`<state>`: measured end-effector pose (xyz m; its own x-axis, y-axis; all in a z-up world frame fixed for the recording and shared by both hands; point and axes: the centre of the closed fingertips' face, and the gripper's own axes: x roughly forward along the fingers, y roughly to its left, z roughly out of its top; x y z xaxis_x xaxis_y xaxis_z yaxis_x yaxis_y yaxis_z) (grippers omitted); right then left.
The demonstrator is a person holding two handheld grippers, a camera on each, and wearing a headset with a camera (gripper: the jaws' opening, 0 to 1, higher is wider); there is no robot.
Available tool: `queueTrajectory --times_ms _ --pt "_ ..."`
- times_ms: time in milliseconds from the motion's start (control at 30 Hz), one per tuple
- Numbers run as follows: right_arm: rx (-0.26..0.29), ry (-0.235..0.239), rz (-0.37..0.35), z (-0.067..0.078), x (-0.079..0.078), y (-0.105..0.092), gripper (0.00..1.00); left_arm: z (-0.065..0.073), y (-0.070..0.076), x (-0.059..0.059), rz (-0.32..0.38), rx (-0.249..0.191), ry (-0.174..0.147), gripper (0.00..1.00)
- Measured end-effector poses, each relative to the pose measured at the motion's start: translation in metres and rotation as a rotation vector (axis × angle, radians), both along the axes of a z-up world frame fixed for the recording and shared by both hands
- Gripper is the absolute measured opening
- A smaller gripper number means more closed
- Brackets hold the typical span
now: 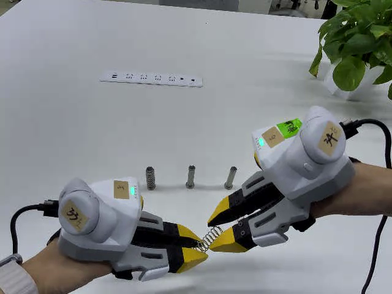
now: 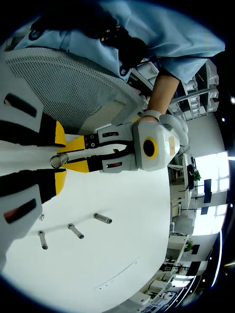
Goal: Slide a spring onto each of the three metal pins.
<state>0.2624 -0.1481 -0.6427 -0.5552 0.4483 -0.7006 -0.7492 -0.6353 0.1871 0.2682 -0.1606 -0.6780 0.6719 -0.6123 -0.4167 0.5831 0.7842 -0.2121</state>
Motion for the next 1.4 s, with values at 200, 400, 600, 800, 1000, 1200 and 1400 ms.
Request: queueTrajectory --times_ms 200,400,600,800,1000,1200,1400 --pt "-0.068 0.029 0.014 -0.008 0.004 -0.002 0.18 0.004 0.000 0.003 0.006 -0.008 -0.020 0.09" --pt "-0.113 0.038 0.026 -0.014 0.004 -0.003 0.17 0.007 -0.002 0.003 -0.002 0.001 -0.035 0.09" --pt "-0.127 0.050 0.030 -0.015 0.001 -0.002 0.14 0.008 -0.003 0.004 -0.006 0.001 -0.039 0.09" --pt "-0.141 0.054 0.028 -0.017 0.001 -0.004 0.13 0.008 -0.004 0.005 -0.006 0.004 -0.043 0.09" --pt "-0.143 0.052 0.031 -0.017 0.000 -0.004 0.13 0.008 -0.004 0.005 -0.005 0.006 -0.042 0.09" --pt "-0.147 0.048 0.047 -0.018 -0.002 -0.006 0.13 0.008 -0.006 0.004 -0.013 0.007 -0.037 0.09" --pt "-0.148 0.048 0.040 -0.018 -0.003 -0.006 0.13 0.008 -0.007 0.005 -0.012 0.002 -0.037 0.09"
